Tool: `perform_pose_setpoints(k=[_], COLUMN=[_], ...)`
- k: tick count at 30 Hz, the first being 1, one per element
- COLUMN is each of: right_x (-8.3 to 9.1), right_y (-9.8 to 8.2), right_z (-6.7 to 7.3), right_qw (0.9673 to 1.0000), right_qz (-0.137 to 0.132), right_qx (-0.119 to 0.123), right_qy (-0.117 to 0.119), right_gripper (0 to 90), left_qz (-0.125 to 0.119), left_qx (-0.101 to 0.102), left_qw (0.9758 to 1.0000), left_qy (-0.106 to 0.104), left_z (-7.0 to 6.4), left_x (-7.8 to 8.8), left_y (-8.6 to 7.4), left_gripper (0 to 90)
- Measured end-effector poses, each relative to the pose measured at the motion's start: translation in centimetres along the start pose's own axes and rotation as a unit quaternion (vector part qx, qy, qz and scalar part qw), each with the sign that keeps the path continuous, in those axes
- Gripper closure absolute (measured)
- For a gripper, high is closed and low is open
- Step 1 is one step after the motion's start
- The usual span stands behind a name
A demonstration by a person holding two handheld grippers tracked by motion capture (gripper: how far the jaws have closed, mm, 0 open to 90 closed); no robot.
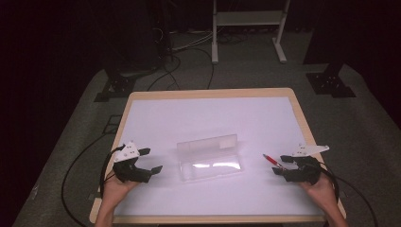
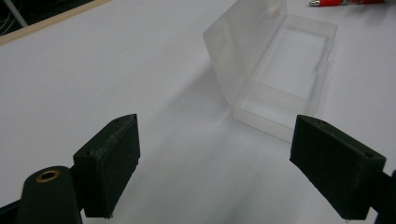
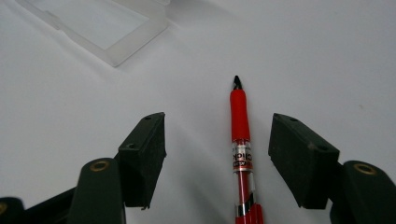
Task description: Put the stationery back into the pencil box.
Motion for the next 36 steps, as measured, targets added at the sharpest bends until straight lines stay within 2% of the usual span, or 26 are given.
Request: perform_pose_setpoints(k=[10, 17, 22, 25, 34, 36], right_x=[-0.10, -0.49, -0.60, -0.75, -0.79, -0.63], right_y=[-0.06, -0.32, -0.48, -0.59, -0.58, -0.30], right_z=[-0.38, -0.52, -0.64, -0.64, -0.74, -0.60], right_qw=[0.9997, 0.9987, 0.9983, 0.9979, 0.9980, 0.9985], right_qz=[0.017, 0.038, 0.046, 0.054, 0.056, 0.051], right_qx=[0.000, 0.006, 0.011, 0.007, 0.003, -0.001], right_qy=[-0.016, -0.033, -0.034, -0.035, -0.031, -0.021], right_gripper=[45.0, 61.1, 72.6, 76.5, 78.6, 78.6], left_qz=[-0.002, 0.000, 0.001, 0.000, 0.000, -0.002], left_qx=[0.008, 0.009, 0.009, 0.013, 0.013, 0.014], left_qw=[0.9999, 0.9999, 0.9999, 0.9999, 0.9998, 0.9998], left_qy=[0.010, 0.010, 0.011, 0.011, 0.011, 0.011], left_z=[0.36, 0.42, 0.53, 0.61, 0.64, 0.67], left_x=[0.49, 0.47, 0.51, 0.54, 0.67, 0.69], left_y=[-0.54, -0.69, -0.83, -0.93, -1.08, -1.09], left_gripper=[13.7, 13.4, 13.1, 13.1, 13.0, 13.0])
Point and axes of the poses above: each handheld gripper's, and its own axes: x roughly backward along the jaws, y roughly out of its top, z roughly to its left, the point moved 1 cm from there along -x, roughly forward along the jaws, and after that the axes turned 3 degrees about -z, right-handed, at the moved point
